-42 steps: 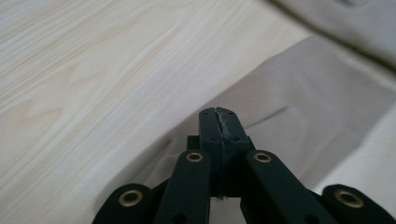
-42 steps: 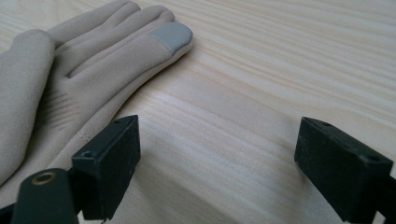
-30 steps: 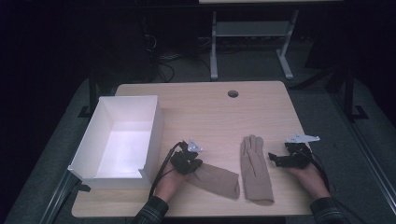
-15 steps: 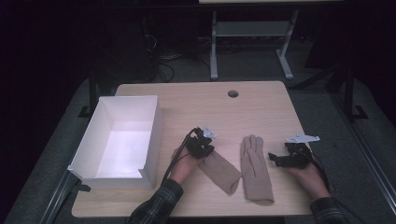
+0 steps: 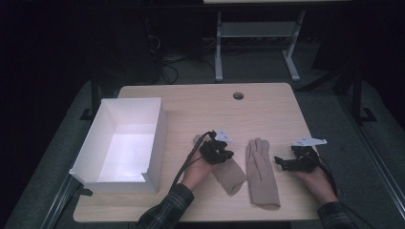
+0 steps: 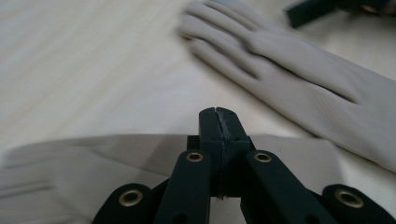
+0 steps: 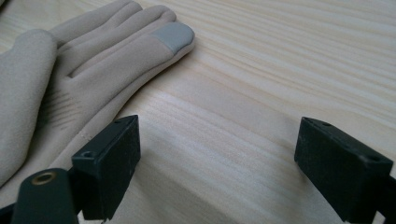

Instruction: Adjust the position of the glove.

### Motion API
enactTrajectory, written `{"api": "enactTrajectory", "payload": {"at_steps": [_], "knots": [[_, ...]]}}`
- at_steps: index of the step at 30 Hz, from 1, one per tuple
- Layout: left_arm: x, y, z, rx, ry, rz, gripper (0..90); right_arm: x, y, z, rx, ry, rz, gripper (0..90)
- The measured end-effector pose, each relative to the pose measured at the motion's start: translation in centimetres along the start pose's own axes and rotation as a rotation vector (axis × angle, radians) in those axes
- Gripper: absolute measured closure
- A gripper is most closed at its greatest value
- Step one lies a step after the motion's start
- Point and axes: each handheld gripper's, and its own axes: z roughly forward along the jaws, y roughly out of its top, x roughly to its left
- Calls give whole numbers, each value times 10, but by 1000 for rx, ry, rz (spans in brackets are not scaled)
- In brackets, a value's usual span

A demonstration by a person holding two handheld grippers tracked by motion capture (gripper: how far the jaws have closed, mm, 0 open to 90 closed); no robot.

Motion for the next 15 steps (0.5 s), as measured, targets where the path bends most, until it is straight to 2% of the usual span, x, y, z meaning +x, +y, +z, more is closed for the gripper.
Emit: {"api": "enactTrajectory", "payload": {"at_steps": [3,6,9,15], "knots": [[-9,-8,6,23,-28,3,897,0,0,0,0,-1,1,140],[-14,-16,12,37,-43,-13,897,0,0,0,0,0,0,140],[-16,-21,9,45,-57,-15,898,0,0,0,0,0,1,140],[-20,-33,-7,77,-52,6,897,0,0,0,0,0,0,140]]}}
